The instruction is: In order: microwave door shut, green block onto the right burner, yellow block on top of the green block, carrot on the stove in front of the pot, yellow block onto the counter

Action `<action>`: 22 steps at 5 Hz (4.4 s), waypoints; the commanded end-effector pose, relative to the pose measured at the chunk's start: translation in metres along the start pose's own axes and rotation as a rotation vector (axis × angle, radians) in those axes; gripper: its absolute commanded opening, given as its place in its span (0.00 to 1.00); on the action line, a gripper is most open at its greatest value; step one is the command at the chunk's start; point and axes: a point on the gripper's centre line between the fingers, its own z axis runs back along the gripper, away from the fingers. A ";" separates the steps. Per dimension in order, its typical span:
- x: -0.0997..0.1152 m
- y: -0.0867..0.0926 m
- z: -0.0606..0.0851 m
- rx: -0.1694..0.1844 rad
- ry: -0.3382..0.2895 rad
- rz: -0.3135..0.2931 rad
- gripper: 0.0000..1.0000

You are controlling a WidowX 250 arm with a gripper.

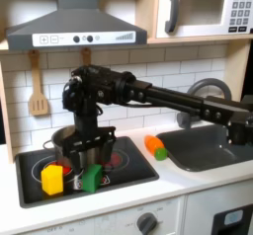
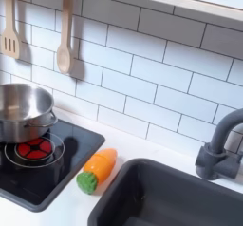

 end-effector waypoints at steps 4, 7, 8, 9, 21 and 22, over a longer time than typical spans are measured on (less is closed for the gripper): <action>0.005 0.001 -0.027 -0.077 0.076 -0.469 1.00; 0.006 0.001 -0.037 -0.049 0.060 -0.551 1.00; 0.004 -0.006 -0.047 -0.055 0.078 -0.578 1.00; 0.007 -0.017 -0.054 -0.067 0.090 -0.606 1.00; 0.007 -0.033 -0.025 -0.076 0.019 -0.323 0.00; 0.001 -0.047 -0.025 -0.101 0.026 -0.271 0.00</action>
